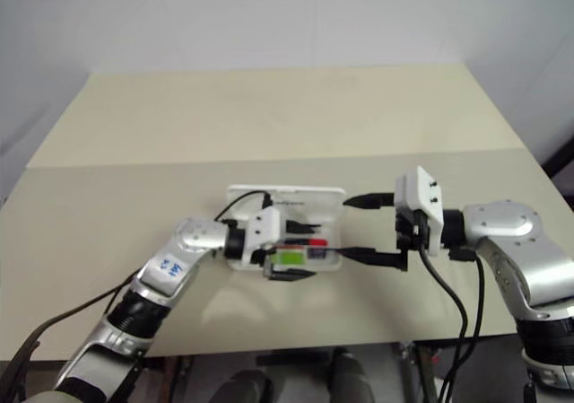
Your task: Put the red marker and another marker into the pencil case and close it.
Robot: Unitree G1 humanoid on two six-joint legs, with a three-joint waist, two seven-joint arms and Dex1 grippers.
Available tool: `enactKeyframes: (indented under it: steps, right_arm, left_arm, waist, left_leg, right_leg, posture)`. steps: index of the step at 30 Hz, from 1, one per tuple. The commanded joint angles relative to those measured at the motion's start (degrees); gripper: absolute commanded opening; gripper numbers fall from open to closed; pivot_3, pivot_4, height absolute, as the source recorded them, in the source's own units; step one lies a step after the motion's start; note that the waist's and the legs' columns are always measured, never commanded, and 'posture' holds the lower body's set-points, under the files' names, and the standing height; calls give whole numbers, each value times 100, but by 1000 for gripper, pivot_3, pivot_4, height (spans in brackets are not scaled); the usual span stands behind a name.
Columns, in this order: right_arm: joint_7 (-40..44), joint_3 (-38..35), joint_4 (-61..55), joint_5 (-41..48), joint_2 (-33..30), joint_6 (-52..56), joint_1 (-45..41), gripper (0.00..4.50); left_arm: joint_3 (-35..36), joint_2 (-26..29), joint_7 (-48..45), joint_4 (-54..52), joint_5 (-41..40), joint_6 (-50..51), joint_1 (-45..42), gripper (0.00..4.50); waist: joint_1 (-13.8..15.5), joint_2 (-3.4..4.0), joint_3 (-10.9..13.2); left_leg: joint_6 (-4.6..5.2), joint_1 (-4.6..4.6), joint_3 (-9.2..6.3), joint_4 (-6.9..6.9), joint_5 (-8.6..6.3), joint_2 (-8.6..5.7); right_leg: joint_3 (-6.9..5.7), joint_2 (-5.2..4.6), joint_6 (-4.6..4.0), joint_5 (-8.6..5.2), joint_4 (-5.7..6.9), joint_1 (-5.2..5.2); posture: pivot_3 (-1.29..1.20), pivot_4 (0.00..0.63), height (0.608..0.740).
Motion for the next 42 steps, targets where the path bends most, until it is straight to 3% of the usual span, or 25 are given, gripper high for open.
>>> enactKeyframes:
  steps: [1,13,24,32,38,42]
  right_arm:
    - [47,2,-1,-4,24,-95,-118,4500]
    - [215,66,251,-66,63,-226,-274,4500]
    - [270,1,323,-77,45,-324,-284,4500]
    - [365,139,609,-196,127,-504,-537,4500]
    - [454,222,863,-314,225,-624,-762,4500]
    - [479,163,915,-306,236,-666,-830,4500]
  left_arm:
    - [191,61,-100,-361,-269,-49,71,4272]
    - [913,766,-360,-1304,-1033,202,780,4272]
    - [2346,1707,-225,-2066,-1758,479,1678,4272]
    - [3193,2170,-187,-1830,-1843,328,2023,4272]
    - [3514,2138,-55,-1311,-1754,-44,1990,4272]
    - [3472,2069,-16,-1355,-1883,-47,1995,3051]
  waist:
    - [-1,0,0]
    - [-9,0,0]
    - [-13,0,0]
    - [-18,1,0]
    - [-17,1,0]
    - [-15,1,1]
  left_leg:
    - [0,0,0,0,0,0]
    - [1,0,0,1,-1,1]
    - [4,0,-1,-3,-2,5]
    - [4,1,1,-6,-3,5]
    - [4,1,1,-9,-2,5]
    - [5,0,0,-13,-3,5]
  right_leg:
    - [0,0,0,0,0,0]
    - [1,0,-1,0,0,0]
    - [2,1,-2,0,-2,-1]
    - [1,2,-3,0,-3,-1]
    - [1,1,-3,0,-5,-2]
    - [-2,1,-3,0,-9,-3]
  posture:
    - [0,150,740]
    - [0,150,740]
    - [0,150,740]
    - [0,150,740]
    - [0,150,740]
    - [0,150,740]
